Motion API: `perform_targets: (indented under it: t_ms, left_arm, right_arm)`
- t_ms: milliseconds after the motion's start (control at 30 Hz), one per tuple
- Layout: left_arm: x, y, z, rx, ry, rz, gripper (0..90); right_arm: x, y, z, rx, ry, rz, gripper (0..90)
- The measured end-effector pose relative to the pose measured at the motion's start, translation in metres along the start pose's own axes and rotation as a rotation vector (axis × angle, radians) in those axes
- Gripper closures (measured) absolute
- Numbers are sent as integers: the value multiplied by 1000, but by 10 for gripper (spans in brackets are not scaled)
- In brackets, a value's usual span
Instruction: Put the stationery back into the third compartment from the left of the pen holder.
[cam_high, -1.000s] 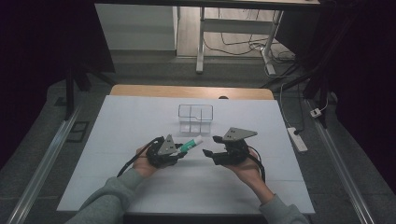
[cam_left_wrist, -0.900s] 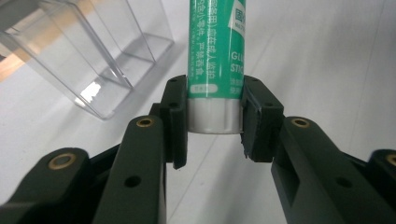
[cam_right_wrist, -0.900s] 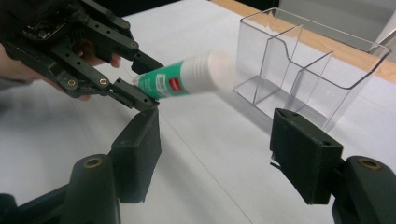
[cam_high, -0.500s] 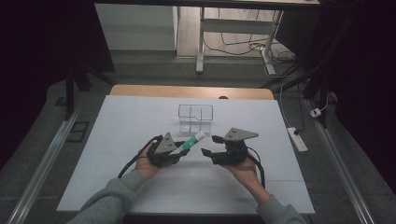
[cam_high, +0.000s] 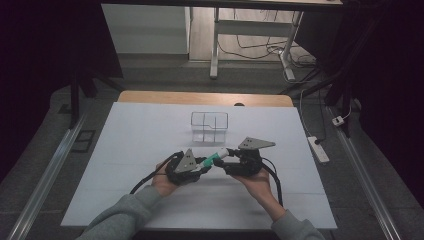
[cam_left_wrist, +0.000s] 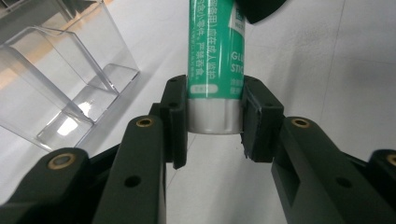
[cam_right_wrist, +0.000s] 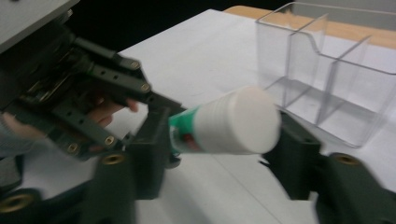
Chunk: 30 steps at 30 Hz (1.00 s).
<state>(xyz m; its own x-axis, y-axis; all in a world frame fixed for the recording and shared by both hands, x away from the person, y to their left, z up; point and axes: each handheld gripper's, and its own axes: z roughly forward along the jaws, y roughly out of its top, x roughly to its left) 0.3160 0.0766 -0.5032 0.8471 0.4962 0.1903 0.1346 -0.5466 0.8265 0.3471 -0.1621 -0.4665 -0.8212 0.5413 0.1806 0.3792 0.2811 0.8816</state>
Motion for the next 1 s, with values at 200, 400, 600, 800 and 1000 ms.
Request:
perform_targets:
  t_ms: [200,400,600,800,1000]
  left_arm:
    - [-4,-2,8,49,10,23,649]
    - [-3,-3,11,65,23,-15,599]
    - [5,-4,5,68,24,-75,413]
    - [11,-7,-4,77,26,-112,350]
    - [17,-19,-24,104,46,-143,306]
  right_arm:
    - [-2,1,-2,-19,77,30,579]
    - [6,1,-1,-27,93,-35,631]
    - [7,2,-3,-25,39,-84,631]
    - [5,5,-11,-44,0,-106,632]
    - [4,10,-20,-64,-35,-133,632]
